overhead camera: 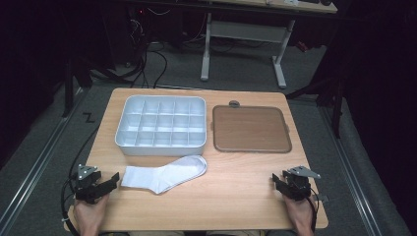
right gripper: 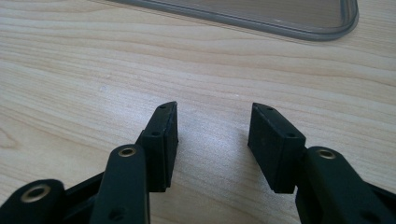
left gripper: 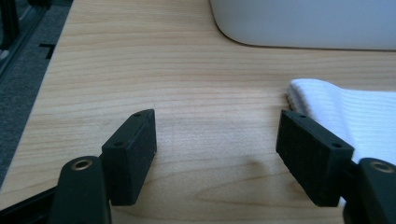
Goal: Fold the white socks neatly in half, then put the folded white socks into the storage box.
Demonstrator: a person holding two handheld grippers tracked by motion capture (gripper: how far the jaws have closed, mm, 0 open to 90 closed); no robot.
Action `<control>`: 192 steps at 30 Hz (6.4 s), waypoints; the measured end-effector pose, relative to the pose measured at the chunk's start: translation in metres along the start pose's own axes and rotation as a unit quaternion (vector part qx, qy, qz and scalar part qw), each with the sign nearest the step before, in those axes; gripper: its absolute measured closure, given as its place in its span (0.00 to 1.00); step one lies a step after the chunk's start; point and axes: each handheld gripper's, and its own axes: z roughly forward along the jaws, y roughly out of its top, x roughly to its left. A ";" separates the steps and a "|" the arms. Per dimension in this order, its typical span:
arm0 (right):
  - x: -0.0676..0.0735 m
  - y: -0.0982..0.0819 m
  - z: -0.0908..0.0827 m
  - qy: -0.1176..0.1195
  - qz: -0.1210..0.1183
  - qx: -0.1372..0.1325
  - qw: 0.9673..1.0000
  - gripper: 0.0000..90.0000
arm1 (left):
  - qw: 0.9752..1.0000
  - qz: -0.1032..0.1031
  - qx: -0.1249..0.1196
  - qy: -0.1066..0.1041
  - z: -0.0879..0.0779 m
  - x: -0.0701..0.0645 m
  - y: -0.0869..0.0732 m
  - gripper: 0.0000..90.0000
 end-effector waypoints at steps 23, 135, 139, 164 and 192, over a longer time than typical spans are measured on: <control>0.022 0.010 -0.010 0.056 -0.020 -0.029 0.998 0.63 | 0.999 -0.006 0.007 -0.046 -0.023 -0.032 -0.003 0.30; 0.122 0.060 0.037 0.188 -0.079 0.035 0.978 0.94 | 0.984 0.015 0.115 -0.138 0.008 -0.111 -0.048 0.87; 0.115 0.055 0.033 0.179 -0.071 0.035 0.981 0.94 | 0.982 0.015 0.117 -0.145 0.011 -0.118 -0.052 0.87; 0.077 0.040 0.021 0.136 -0.047 0.035 0.989 0.94 | 0.977 0.021 0.130 -0.167 0.027 -0.152 -0.071 0.86; 0.076 0.036 0.018 0.117 -0.044 0.023 0.992 0.66 | 0.983 0.023 0.115 -0.140 0.028 -0.150 -0.064 0.47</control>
